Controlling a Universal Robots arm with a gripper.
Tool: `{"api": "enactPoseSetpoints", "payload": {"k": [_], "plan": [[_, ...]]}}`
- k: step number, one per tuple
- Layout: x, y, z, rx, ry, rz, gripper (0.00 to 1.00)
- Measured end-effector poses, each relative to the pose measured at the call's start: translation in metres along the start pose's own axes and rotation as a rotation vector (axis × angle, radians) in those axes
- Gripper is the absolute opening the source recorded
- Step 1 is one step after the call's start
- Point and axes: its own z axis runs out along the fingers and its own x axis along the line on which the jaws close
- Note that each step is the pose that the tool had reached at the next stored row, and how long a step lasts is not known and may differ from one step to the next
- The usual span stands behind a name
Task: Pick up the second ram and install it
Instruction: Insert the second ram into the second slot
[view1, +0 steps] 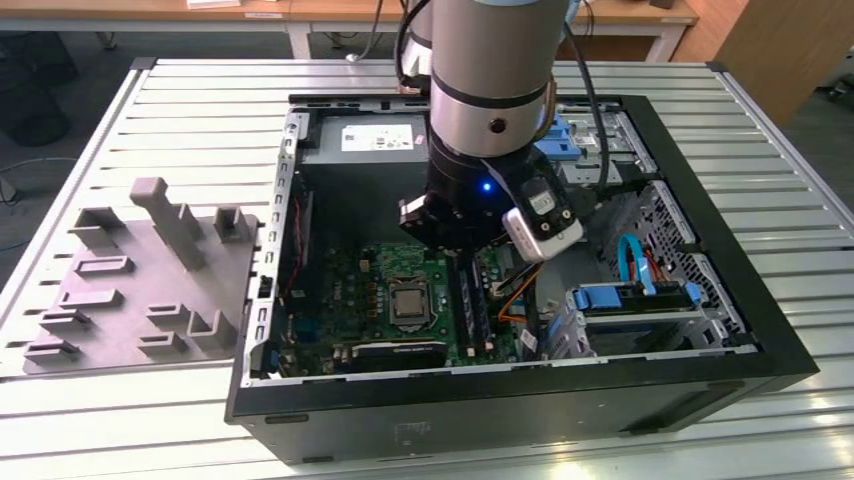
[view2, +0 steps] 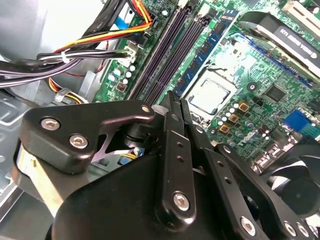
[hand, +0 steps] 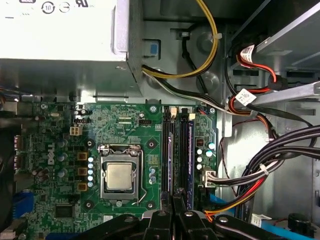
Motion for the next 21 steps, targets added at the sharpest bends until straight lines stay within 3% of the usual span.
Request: {"api": "enactPoseSetpoints", "payload": {"k": [6, 14, 21], "plan": [[0.0, 0.0, 0.0015, -0.0005, -0.0001, 0.0, 0.13], [-0.0011, -0.0002, 0.0145, -0.0002, 0.0, 0.0, 0.13], [-0.0049, -0.0003, 0.0207, -0.0003, 0.0, 0.0, 0.13]]}}
